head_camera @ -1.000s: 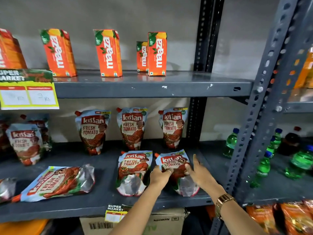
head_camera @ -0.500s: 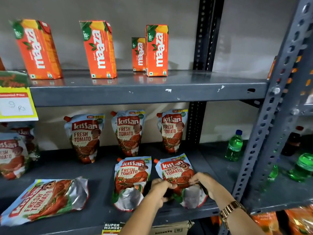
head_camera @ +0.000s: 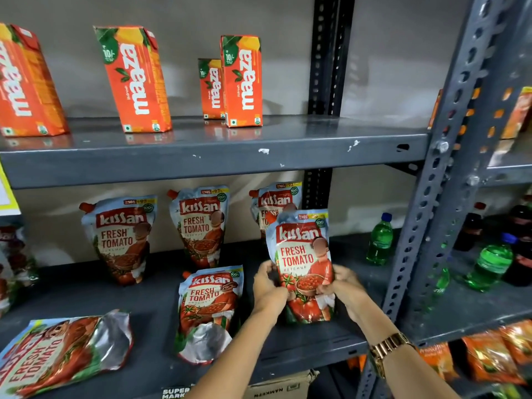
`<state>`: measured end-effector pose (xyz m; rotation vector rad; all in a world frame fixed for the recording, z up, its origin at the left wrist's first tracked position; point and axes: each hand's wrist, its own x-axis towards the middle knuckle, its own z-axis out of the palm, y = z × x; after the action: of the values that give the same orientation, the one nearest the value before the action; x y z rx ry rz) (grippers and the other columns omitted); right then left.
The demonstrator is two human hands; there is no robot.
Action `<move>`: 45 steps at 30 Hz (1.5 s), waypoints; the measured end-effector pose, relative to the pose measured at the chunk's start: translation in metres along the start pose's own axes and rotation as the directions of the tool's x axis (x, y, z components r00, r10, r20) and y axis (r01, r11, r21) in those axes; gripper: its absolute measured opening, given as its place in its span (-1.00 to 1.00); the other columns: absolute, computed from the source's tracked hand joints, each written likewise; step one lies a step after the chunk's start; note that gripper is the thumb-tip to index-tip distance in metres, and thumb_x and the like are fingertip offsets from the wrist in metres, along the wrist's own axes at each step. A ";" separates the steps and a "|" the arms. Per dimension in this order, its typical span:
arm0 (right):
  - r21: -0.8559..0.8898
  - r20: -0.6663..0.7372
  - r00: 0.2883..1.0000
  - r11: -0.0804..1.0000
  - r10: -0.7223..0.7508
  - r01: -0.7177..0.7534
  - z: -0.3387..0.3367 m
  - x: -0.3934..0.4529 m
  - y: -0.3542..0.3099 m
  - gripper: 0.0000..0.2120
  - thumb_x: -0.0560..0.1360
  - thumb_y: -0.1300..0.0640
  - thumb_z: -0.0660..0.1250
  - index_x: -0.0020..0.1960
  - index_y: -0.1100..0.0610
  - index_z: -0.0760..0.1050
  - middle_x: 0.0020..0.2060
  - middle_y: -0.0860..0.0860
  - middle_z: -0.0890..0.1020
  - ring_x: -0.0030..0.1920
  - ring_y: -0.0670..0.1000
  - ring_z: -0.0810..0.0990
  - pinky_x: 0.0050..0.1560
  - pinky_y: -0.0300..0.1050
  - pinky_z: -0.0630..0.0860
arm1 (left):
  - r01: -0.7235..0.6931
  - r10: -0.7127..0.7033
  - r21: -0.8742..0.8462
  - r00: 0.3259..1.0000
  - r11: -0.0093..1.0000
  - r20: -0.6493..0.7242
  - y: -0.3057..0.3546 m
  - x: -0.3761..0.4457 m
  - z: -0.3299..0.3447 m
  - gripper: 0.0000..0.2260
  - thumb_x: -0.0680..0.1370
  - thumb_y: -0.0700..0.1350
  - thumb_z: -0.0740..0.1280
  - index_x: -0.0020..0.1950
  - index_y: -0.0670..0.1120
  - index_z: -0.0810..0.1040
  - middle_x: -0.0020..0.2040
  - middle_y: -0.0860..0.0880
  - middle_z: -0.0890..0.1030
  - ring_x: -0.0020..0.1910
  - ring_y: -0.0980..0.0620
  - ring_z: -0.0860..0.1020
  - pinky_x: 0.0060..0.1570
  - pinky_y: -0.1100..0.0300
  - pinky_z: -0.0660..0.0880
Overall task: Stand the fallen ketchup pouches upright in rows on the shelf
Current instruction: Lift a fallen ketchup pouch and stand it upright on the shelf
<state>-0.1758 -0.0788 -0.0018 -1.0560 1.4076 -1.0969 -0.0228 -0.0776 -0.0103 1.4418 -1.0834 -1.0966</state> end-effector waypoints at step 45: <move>-0.371 0.005 0.913 0.847 -0.409 0.381 0.087 -0.041 0.035 -0.98 0.44 0.20 0.36 -0.13 0.11 0.56 -0.35 -0.04 0.60 -0.26 0.00 0.57 -0.21 -0.19 0.45 | 0.103 -0.050 0.069 0.843 0.992 -0.536 0.001 -0.002 -0.117 -0.70 0.47 -0.36 0.25 0.19 -0.26 0.50 0.19 -0.25 0.58 0.20 -0.19 0.52 0.20 0.07 0.44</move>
<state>-0.0871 -0.0391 -0.0341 -1.6481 1.5300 -1.1993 0.0906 -0.0543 0.0037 1.7430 -0.6845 -0.6317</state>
